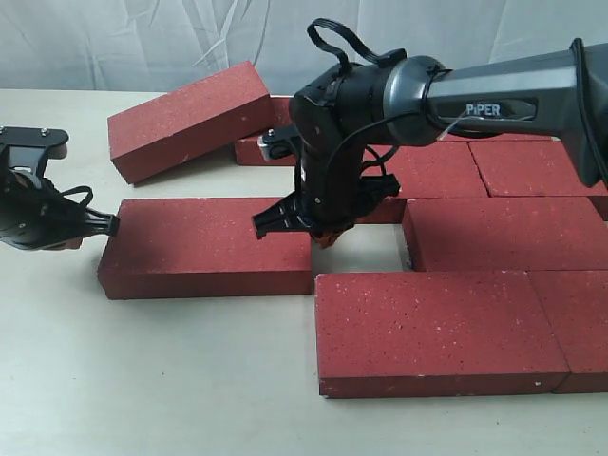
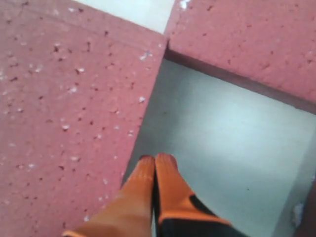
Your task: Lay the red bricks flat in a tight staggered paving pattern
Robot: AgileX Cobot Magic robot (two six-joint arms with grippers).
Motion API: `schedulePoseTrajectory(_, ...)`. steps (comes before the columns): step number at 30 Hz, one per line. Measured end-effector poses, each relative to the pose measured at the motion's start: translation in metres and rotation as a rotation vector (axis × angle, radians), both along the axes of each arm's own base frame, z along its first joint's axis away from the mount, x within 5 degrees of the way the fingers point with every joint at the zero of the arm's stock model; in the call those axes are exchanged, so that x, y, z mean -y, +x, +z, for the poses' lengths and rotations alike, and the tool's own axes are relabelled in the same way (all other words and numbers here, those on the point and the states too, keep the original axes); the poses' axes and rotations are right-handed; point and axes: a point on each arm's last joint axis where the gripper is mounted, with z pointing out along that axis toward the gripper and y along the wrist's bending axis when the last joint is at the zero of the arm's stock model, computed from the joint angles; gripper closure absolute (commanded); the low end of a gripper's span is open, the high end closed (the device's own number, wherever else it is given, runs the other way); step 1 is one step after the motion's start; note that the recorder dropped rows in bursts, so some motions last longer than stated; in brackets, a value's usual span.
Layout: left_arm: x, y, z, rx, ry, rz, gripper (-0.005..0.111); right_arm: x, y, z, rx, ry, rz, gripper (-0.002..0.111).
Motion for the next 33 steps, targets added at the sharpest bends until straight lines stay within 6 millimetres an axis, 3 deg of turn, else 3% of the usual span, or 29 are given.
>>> schedulePoseTrajectory(21, 0.001, 0.001, 0.001, 0.011, -0.017, 0.020, 0.107, -0.001, -0.005, 0.000, -0.057, 0.019, -0.015, 0.109)
schedulePoseTrajectory(28, 0.014, 0.003, 0.002, 0.050, -0.016, -0.022, 0.107, 0.011, 0.001, 0.036, 0.102, -0.029, -0.057, 0.109)
schedulePoseTrajectory(33, 0.022, 0.003, 0.003, 0.064, -0.017, -0.049, 0.107, 0.013, 0.000, 0.043, 0.121, -0.034, -0.067, 0.109)
